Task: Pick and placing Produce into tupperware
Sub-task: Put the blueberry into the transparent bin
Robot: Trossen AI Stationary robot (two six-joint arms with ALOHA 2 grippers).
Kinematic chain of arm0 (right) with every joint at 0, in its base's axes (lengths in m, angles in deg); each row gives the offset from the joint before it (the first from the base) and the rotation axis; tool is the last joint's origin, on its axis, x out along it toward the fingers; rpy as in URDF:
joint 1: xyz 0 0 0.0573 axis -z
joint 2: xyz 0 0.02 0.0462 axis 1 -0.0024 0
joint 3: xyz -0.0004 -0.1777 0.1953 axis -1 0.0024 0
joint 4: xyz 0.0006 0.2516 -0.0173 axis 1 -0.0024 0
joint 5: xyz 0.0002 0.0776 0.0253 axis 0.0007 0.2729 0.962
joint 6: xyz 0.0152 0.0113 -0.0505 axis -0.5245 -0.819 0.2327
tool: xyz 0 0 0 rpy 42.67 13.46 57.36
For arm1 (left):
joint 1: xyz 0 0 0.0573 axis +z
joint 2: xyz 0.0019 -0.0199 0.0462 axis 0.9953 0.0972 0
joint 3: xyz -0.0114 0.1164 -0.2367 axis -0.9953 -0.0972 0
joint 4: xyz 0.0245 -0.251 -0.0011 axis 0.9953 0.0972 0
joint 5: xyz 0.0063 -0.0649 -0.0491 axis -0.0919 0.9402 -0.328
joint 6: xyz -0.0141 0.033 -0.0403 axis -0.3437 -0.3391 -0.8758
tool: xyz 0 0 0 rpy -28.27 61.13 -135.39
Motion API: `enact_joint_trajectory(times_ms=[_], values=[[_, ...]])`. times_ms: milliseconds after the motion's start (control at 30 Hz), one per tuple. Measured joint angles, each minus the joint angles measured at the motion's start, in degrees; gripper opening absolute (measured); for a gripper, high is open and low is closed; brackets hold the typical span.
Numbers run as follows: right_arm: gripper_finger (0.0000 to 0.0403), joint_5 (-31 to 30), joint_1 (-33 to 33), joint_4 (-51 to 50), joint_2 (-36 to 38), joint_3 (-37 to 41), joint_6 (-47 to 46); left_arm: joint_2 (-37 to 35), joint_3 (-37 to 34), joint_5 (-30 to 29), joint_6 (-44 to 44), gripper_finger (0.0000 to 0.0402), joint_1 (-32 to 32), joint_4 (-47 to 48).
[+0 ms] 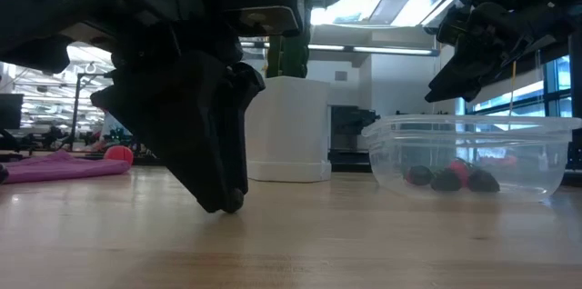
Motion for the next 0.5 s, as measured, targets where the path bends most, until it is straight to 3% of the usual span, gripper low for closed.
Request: enact_joint_trajectory(times_ms=[500], values=[[0.0188, 0.0, 0.0, 0.0, 0.0, 0.0, 0.0, 0.0, 0.0, 0.0, -1.4, 0.0168, 0.0, 0.0]])
